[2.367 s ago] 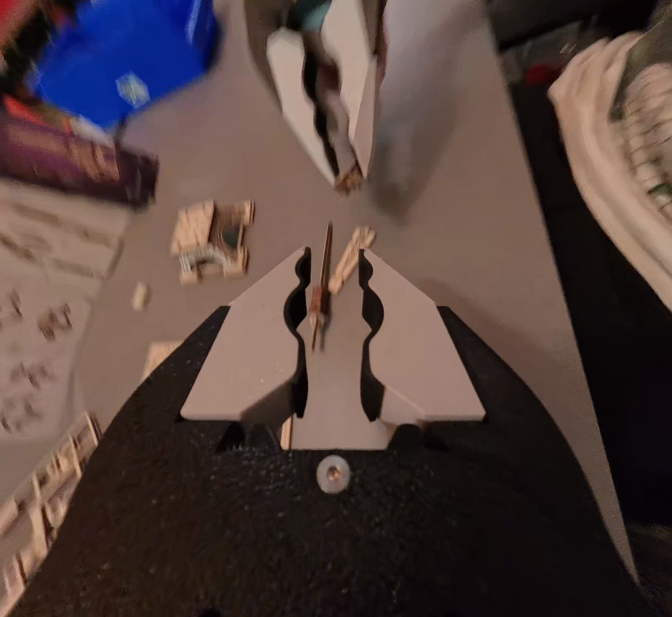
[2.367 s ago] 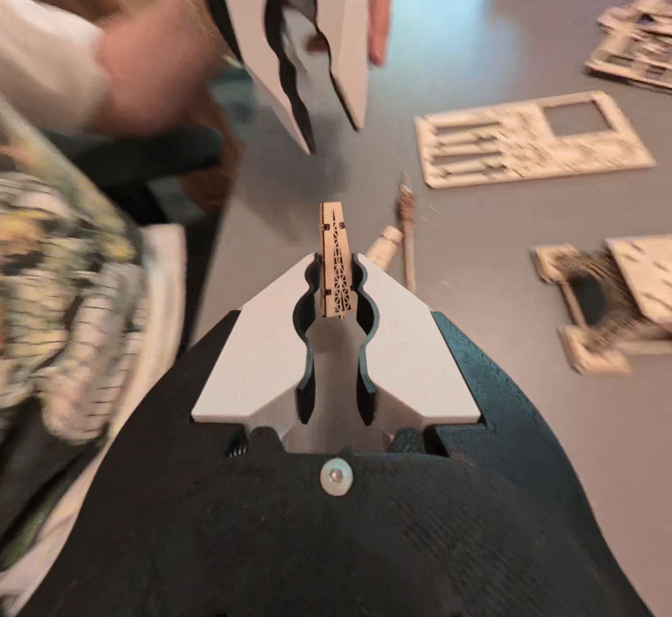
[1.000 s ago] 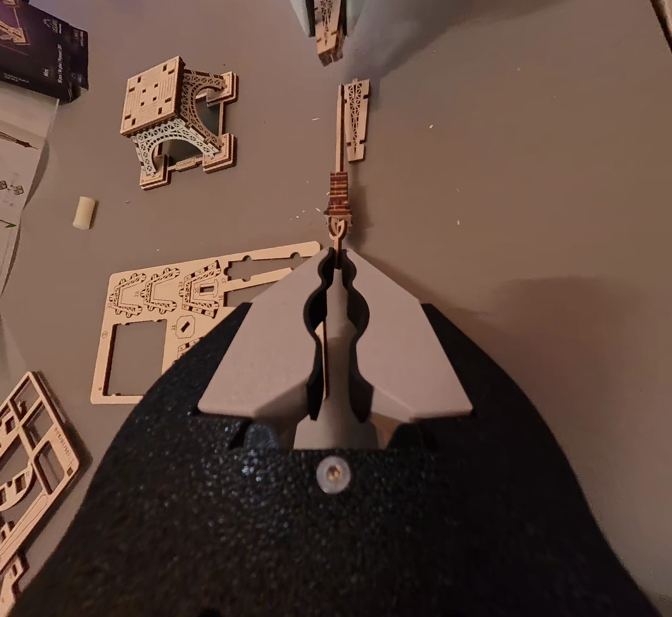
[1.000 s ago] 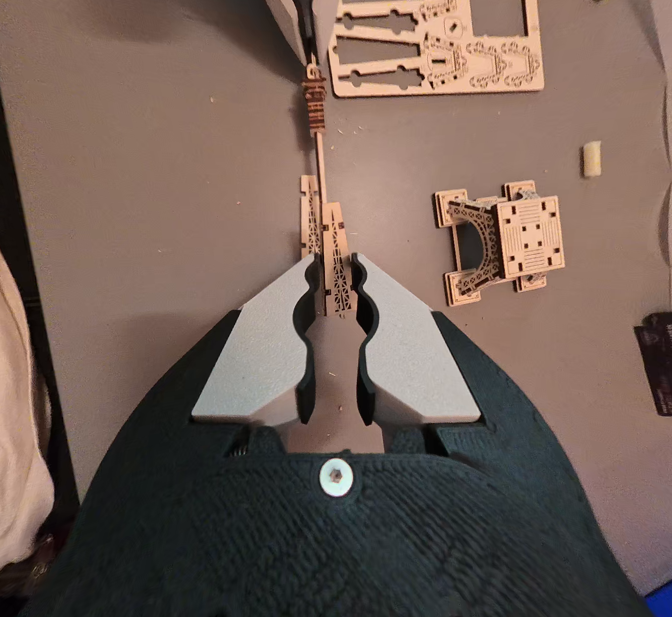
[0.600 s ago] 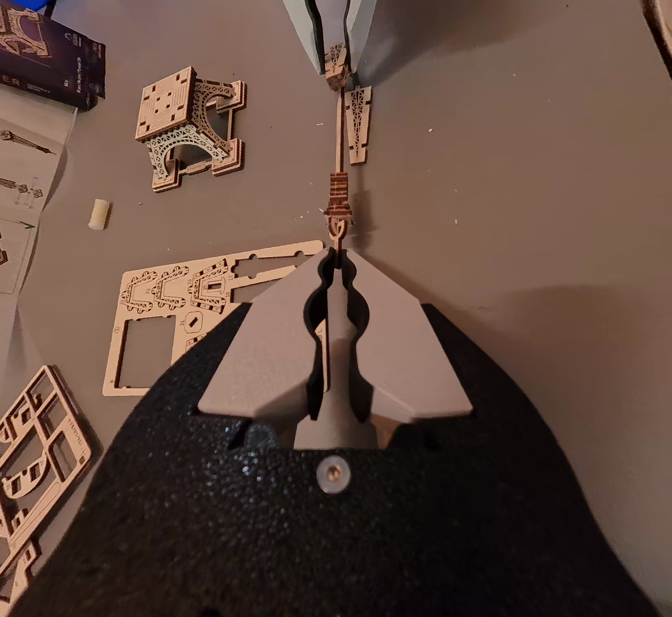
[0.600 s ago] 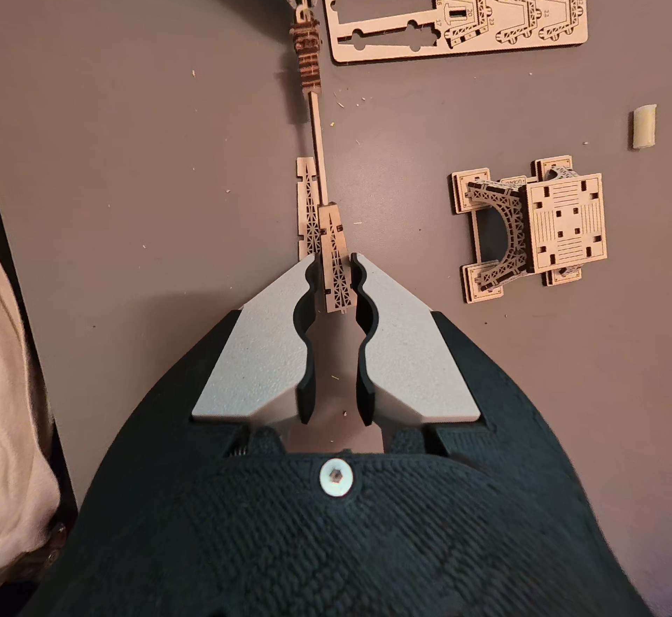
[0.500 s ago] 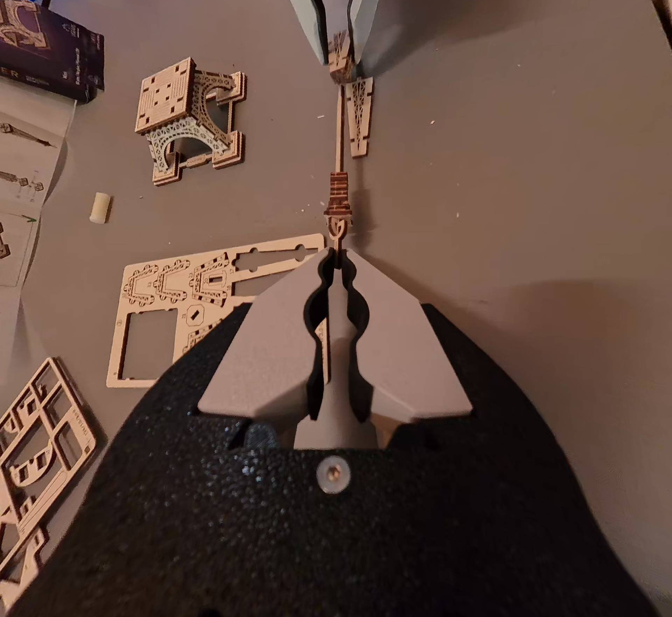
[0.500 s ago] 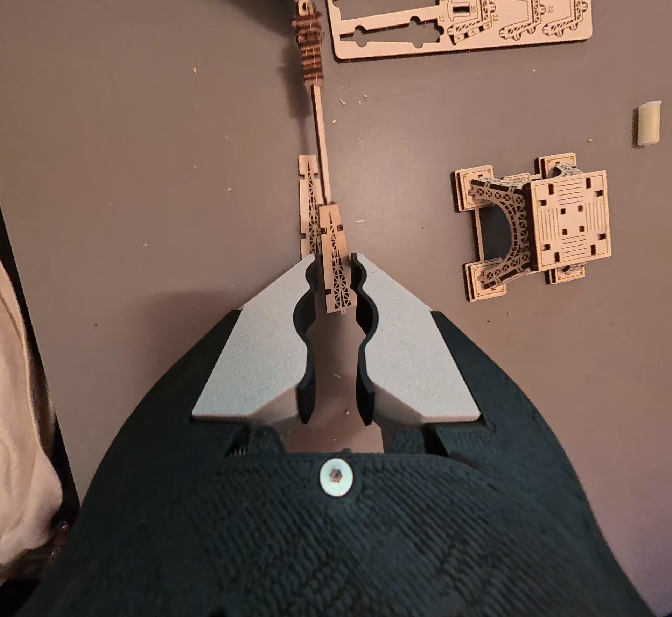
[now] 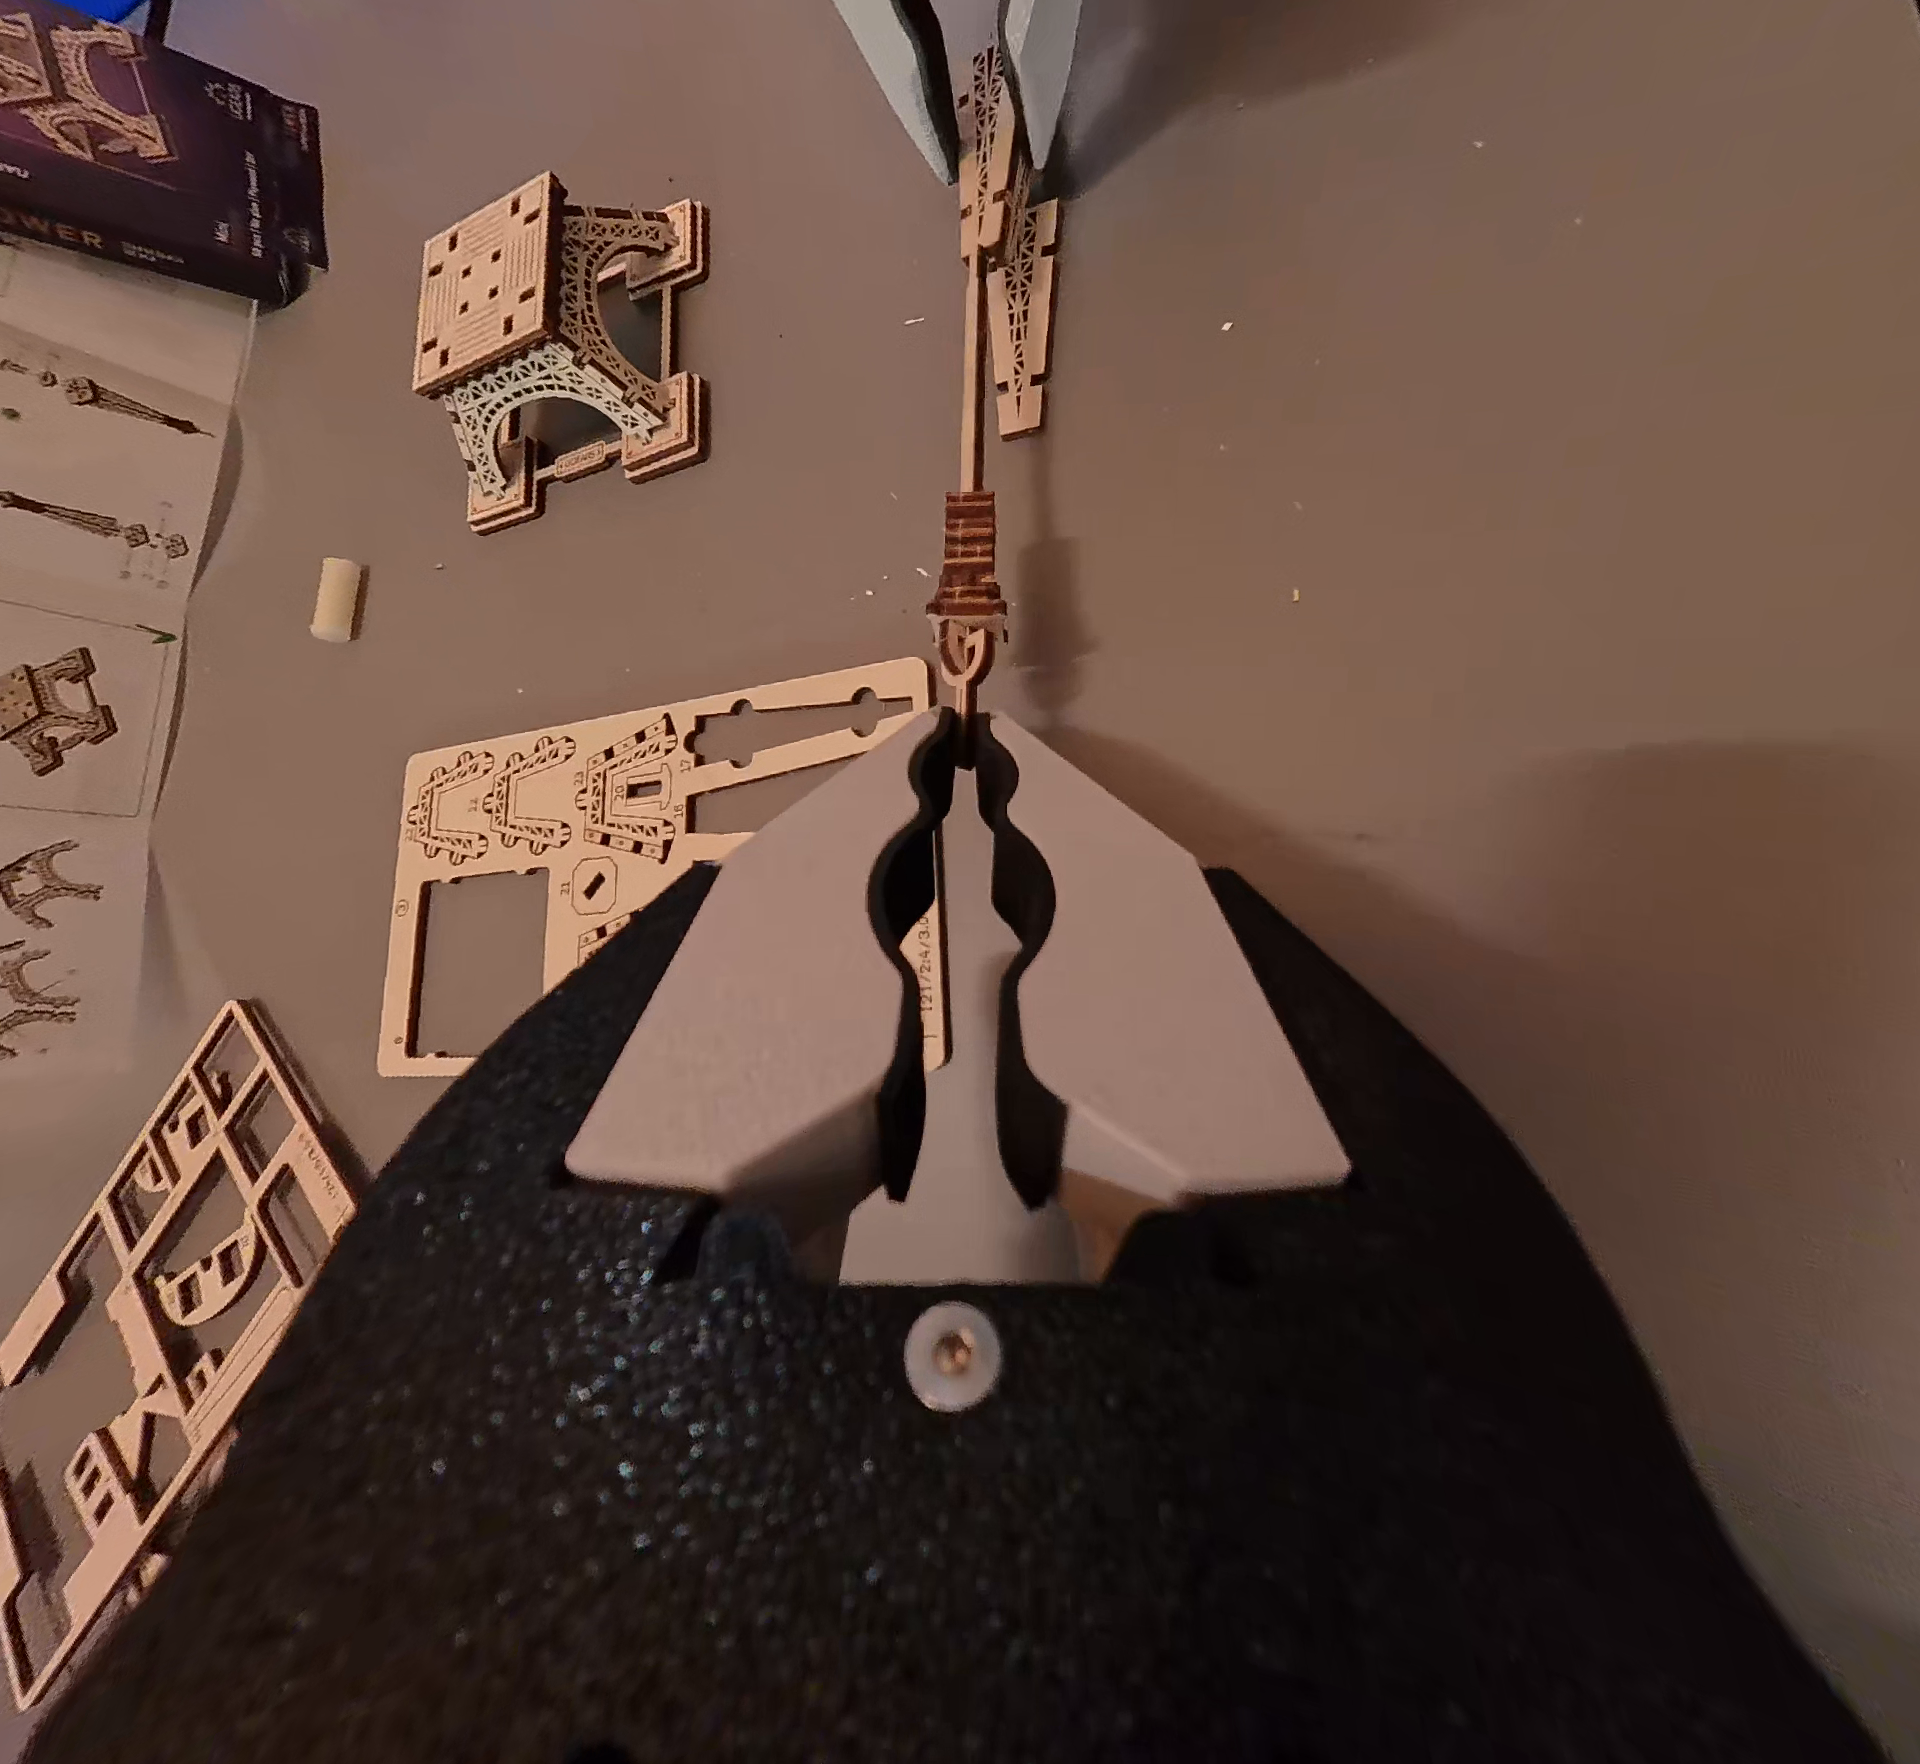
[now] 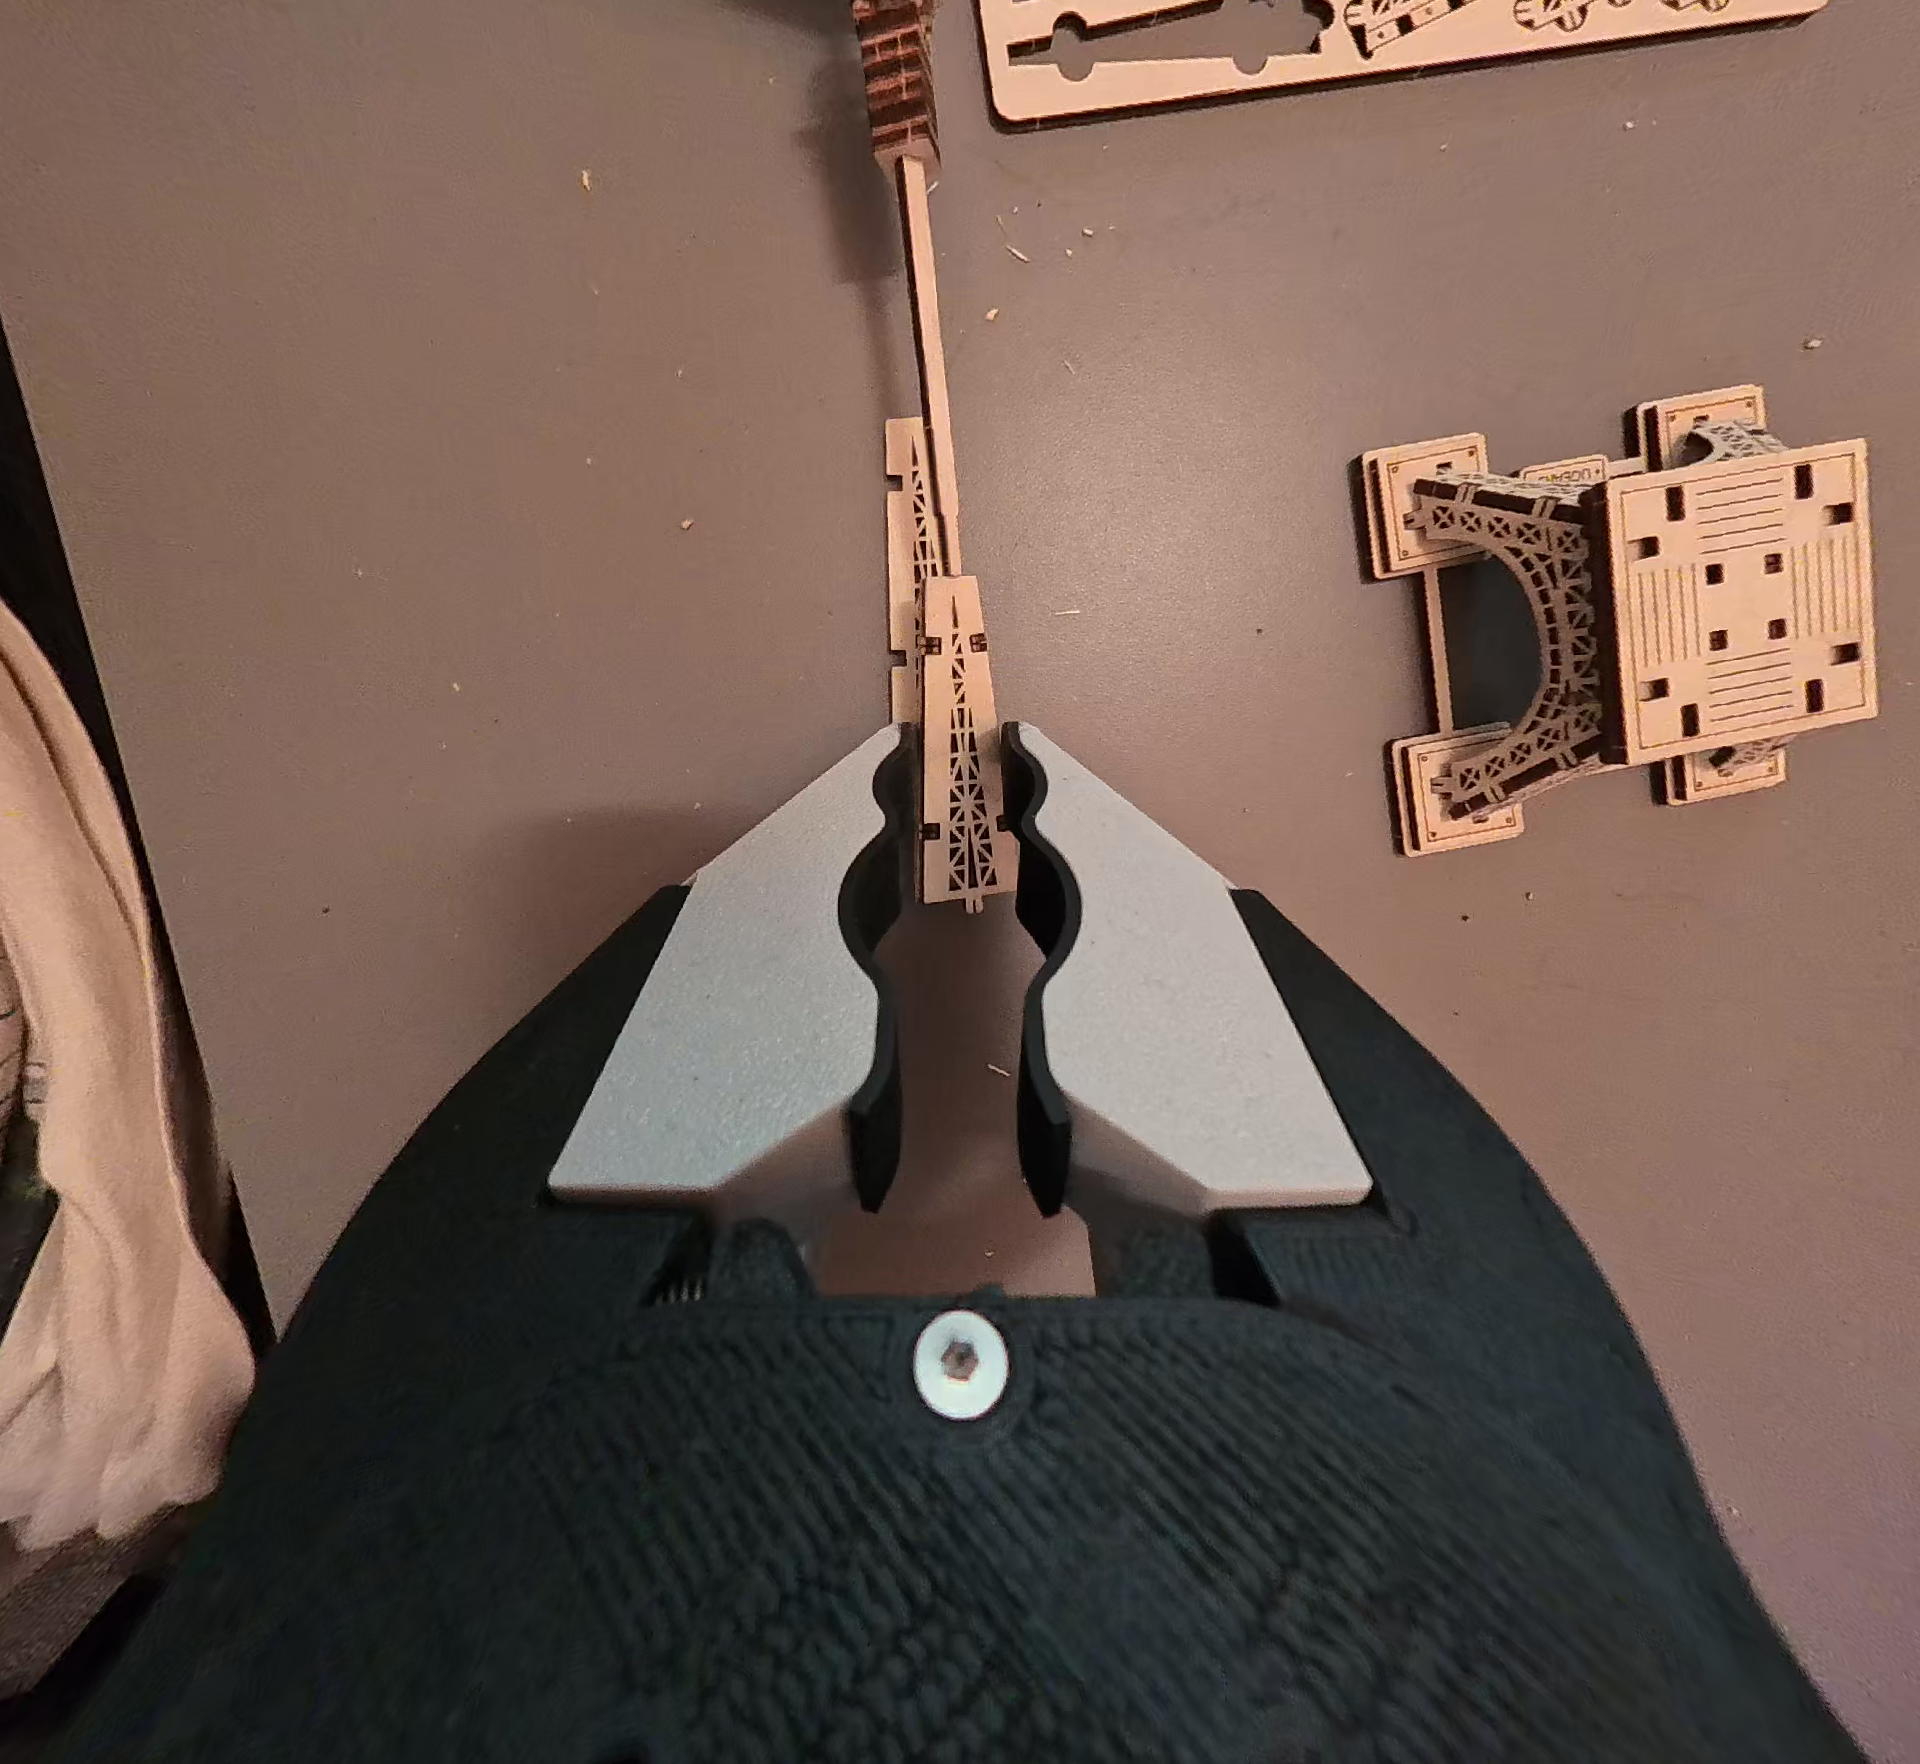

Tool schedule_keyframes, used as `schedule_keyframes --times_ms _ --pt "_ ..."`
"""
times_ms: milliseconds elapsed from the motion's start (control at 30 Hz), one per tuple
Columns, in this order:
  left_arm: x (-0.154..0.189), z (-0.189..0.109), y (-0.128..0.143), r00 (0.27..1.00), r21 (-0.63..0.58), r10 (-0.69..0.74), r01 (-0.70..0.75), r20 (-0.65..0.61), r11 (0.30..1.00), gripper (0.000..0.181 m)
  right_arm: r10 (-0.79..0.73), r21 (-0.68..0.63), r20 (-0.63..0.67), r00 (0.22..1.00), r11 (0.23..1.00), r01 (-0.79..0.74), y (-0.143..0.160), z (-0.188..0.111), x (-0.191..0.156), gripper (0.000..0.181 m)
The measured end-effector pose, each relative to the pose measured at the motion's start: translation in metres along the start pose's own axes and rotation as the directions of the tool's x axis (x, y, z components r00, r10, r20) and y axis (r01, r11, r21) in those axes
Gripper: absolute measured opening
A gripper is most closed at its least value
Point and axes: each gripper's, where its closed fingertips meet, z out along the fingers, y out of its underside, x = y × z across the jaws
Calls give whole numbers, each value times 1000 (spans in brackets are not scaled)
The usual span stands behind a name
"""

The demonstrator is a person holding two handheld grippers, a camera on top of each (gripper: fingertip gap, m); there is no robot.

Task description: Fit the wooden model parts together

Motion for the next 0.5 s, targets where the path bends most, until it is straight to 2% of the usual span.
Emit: schedule_keyframes --times_ms 300,500 --pt "0 -1 -2 1000 7 15 -15 6 1000 1 0 36 6 1000 999 0 -2 -6 4 14" --pt "2 -1 -1 1000 -2 -21 21 -14 1000 1 -53 17 -8 999 998 54 -2 -5 1 14"
